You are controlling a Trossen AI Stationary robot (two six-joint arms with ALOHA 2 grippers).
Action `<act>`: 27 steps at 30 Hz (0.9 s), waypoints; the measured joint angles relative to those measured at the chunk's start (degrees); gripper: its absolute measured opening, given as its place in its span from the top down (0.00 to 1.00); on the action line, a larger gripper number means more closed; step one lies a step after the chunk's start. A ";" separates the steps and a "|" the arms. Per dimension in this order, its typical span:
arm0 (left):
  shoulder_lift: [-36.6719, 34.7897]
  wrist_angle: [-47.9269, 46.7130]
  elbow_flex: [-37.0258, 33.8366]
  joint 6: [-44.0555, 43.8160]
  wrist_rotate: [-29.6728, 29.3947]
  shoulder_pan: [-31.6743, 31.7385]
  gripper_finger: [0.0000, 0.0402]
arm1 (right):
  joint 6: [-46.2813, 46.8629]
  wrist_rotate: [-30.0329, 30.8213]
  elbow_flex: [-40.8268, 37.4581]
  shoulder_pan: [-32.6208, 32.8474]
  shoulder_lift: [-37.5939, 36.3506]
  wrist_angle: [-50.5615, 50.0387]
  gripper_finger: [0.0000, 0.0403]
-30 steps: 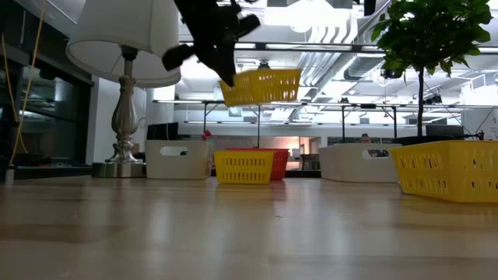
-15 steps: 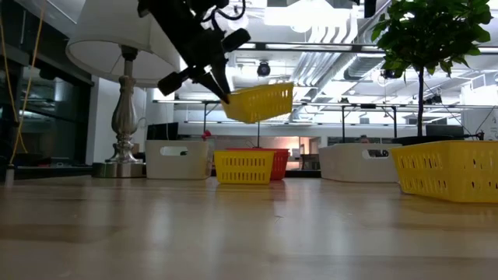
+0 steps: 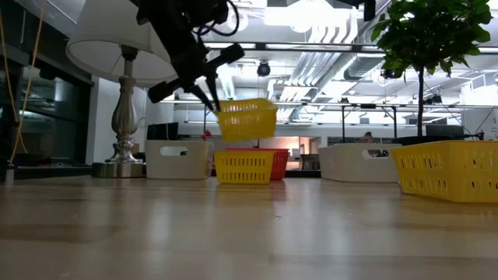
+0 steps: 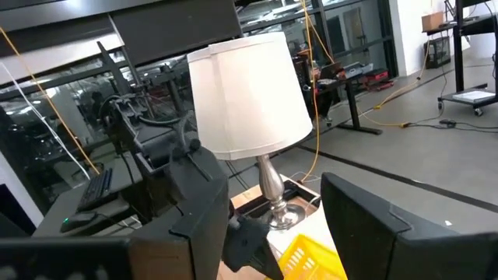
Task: Stack baskets by color
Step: Stack the bottom left yellow bin on the top yellow bin
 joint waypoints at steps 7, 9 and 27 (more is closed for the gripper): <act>0.00 -2.43 0.00 7.14 1.06 0.12 1.00 | -0.02 -0.02 0.00 0.00 0.00 0.00 0.52; 0.00 -2.09 0.00 7.51 2.54 0.12 1.00 | -0.02 -0.02 0.00 0.00 0.00 0.00 0.52; 0.02 3.46 0.00 4.45 7.27 2.91 1.00 | 0.51 -1.60 0.00 0.04 0.00 -0.02 0.52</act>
